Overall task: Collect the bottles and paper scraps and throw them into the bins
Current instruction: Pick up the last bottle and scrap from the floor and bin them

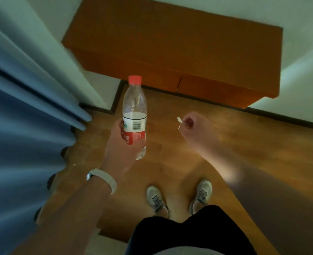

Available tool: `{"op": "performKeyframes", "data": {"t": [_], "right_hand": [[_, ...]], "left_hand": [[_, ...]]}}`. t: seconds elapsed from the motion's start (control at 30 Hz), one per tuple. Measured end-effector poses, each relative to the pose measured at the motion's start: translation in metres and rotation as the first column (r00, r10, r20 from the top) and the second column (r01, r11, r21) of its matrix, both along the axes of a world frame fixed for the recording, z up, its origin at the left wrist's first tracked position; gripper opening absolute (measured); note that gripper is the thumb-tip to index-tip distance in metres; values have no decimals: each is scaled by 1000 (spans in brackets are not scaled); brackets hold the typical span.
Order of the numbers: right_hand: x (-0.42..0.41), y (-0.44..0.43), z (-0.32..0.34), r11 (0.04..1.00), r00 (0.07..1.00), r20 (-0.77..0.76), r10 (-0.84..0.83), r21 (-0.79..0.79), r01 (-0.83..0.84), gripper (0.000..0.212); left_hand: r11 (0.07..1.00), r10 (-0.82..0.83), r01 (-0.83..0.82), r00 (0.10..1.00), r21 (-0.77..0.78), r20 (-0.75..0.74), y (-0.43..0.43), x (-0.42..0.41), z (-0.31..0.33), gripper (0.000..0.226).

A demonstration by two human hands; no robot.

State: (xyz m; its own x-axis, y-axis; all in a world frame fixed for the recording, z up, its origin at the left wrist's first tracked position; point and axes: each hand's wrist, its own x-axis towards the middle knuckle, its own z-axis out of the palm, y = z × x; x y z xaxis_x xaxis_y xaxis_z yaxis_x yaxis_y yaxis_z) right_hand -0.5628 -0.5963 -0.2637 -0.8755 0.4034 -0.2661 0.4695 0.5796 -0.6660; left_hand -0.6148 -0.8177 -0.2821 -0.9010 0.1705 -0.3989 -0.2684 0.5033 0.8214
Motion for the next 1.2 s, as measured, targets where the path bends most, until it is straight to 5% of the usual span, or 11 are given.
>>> {"op": "performKeyframes", "data": {"t": [0.17, 0.57, 0.83, 1.2], "right_hand": [[47, 54, 34, 992, 989, -80, -124, -48, 120, 3], [226, 256, 89, 888, 874, -173, -454, -10, 459, 3], [364, 366, 127, 724, 699, -261, -666, -1, 690, 4], [487, 435, 148, 422, 404, -280, -871, -6, 907, 4]], "left_hand": [[994, -98, 105, 984, 39, -146, 59, 23, 46, 78], [912, -379, 401, 905, 86, -191, 300, 136, 105, 85], [763, -589, 625, 778, 168, -217, 458, 230, 140, 83], [487, -792, 867, 490, 106, -364, 608, 315, 172, 76]]}}
